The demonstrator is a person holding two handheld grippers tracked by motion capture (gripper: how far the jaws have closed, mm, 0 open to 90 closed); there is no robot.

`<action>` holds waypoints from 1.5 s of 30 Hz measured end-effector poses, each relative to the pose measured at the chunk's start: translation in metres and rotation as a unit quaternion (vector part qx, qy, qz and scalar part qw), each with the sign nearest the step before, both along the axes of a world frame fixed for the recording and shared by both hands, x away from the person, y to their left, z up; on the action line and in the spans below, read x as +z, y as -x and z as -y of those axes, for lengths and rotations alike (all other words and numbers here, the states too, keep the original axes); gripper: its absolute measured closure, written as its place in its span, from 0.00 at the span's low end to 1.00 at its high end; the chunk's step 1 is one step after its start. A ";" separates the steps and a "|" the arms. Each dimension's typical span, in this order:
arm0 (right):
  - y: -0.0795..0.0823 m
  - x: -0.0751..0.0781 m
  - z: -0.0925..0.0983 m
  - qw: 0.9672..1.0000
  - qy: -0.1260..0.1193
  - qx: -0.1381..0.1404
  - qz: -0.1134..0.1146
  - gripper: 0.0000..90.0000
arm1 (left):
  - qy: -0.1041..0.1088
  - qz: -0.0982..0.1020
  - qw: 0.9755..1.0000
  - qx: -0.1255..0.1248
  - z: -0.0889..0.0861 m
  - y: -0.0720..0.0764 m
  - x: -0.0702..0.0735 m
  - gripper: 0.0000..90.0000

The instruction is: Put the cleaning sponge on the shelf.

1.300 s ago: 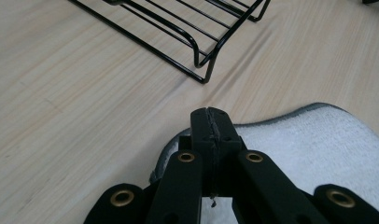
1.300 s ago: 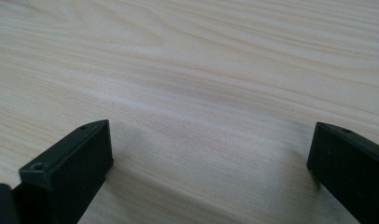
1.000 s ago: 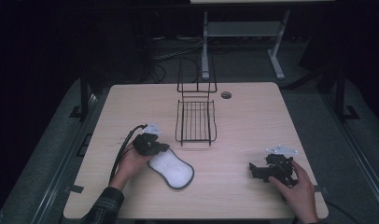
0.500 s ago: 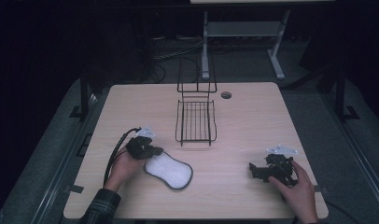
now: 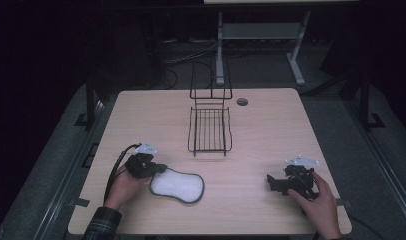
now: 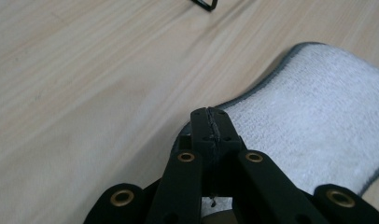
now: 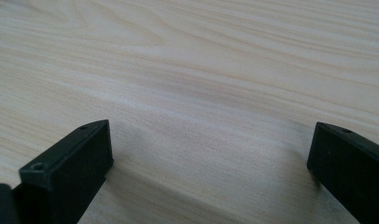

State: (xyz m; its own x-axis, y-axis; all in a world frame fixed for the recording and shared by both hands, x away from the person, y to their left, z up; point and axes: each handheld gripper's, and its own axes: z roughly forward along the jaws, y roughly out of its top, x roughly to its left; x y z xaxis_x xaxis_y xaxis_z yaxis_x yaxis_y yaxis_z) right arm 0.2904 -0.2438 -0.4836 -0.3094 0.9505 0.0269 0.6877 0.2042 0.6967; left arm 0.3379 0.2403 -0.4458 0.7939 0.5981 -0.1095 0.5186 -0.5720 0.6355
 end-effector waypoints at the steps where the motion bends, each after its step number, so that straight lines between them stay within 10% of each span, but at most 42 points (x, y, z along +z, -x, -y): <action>1: 0.000 0.000 0.000 1.000 0.000 0.000 0.000 0.00 | 0.003 -0.002 1.000 0.004 -0.003 0.004 0.000 1.00; 22: 0.000 0.000 0.000 1.000 0.000 0.000 0.000 0.00 | 0.043 -0.001 0.998 -0.044 0.041 0.030 0.023 1.00; 45: 0.000 0.000 0.000 1.000 0.000 0.000 0.000 0.00 | -0.004 -0.006 0.995 -0.099 0.093 0.025 0.004 1.00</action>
